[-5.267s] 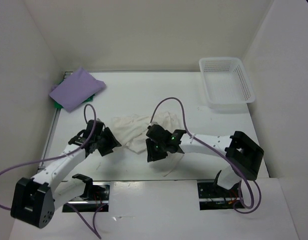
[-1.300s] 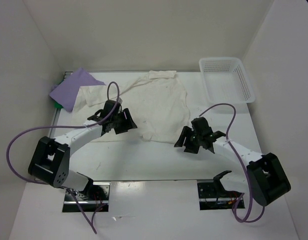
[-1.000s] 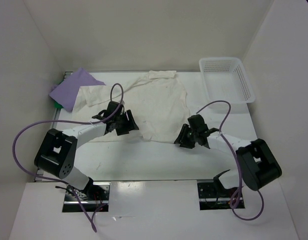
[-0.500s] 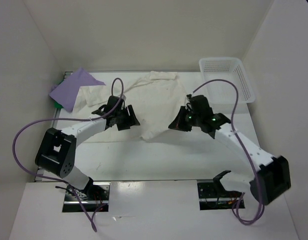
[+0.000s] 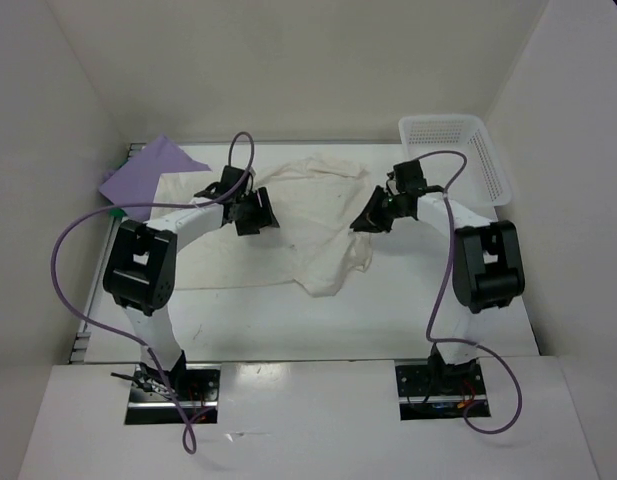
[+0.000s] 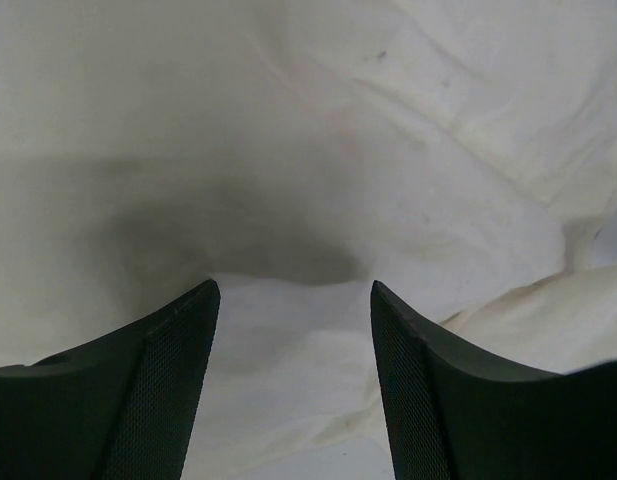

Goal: Fold and stack the t-shirts
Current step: Flatten out the tshirt

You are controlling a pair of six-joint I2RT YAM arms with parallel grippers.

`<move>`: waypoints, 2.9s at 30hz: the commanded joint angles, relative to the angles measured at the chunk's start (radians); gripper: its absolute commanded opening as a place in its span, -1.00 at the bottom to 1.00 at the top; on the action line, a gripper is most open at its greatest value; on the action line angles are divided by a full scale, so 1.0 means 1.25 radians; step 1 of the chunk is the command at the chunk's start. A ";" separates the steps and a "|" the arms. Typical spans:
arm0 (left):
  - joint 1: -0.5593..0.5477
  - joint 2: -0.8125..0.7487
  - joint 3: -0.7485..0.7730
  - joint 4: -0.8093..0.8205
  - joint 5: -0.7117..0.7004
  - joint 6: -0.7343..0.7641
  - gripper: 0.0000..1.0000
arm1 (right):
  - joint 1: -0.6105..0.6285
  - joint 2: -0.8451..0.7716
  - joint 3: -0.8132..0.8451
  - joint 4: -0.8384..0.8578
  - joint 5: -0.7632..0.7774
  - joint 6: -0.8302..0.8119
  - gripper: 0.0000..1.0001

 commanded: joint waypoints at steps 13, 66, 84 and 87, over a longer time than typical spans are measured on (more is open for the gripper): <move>-0.112 -0.281 -0.188 -0.067 0.023 -0.031 0.39 | 0.035 -0.188 -0.147 0.035 0.182 -0.108 -0.10; -0.034 -0.352 -0.409 0.024 0.282 -0.218 -0.01 | 0.235 -0.187 -0.363 0.236 0.371 0.084 -0.20; 0.128 -0.458 -0.470 -0.019 0.189 -0.127 0.04 | 0.235 -0.021 -0.326 0.341 0.380 0.087 -0.47; 0.150 -0.458 -0.470 -0.026 0.189 -0.118 0.04 | 0.245 -0.059 -0.334 0.300 0.363 0.087 -0.37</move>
